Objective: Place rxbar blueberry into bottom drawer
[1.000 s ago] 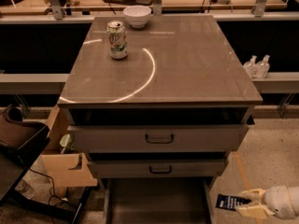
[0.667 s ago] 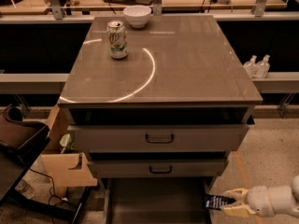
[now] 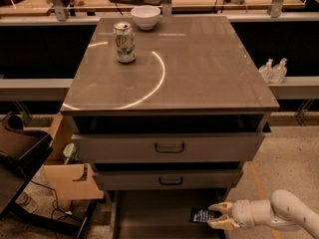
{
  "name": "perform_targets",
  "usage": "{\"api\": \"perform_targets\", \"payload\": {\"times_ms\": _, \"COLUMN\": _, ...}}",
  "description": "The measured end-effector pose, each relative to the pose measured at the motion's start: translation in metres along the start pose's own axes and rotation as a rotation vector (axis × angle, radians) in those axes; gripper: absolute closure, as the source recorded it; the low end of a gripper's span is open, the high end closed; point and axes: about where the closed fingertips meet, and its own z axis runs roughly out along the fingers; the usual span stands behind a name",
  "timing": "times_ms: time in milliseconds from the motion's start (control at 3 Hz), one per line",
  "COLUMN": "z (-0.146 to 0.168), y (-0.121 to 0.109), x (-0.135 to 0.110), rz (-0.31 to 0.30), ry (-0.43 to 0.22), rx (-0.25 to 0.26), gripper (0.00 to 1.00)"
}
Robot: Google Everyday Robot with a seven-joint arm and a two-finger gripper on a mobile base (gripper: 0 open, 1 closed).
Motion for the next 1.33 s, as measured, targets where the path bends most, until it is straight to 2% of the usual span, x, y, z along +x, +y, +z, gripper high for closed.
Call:
{"api": "perform_targets", "payload": {"times_ms": 333, "z": 0.0, "y": 0.0, "x": 0.0, "rz": 0.0, "ry": 0.0, "rx": 0.0, "gripper": 1.0}}
{"api": "perform_targets", "payload": {"times_ms": 667, "z": 0.02, "y": -0.003, "x": 0.008, "rz": 0.004, "ry": -0.008, "rx": -0.014, "gripper": 1.0}}
{"api": "perform_targets", "payload": {"times_ms": 1333, "z": 0.118, "y": -0.012, "x": 0.039, "rz": -0.036, "ry": -0.054, "rx": -0.018, "gripper": 1.0}}
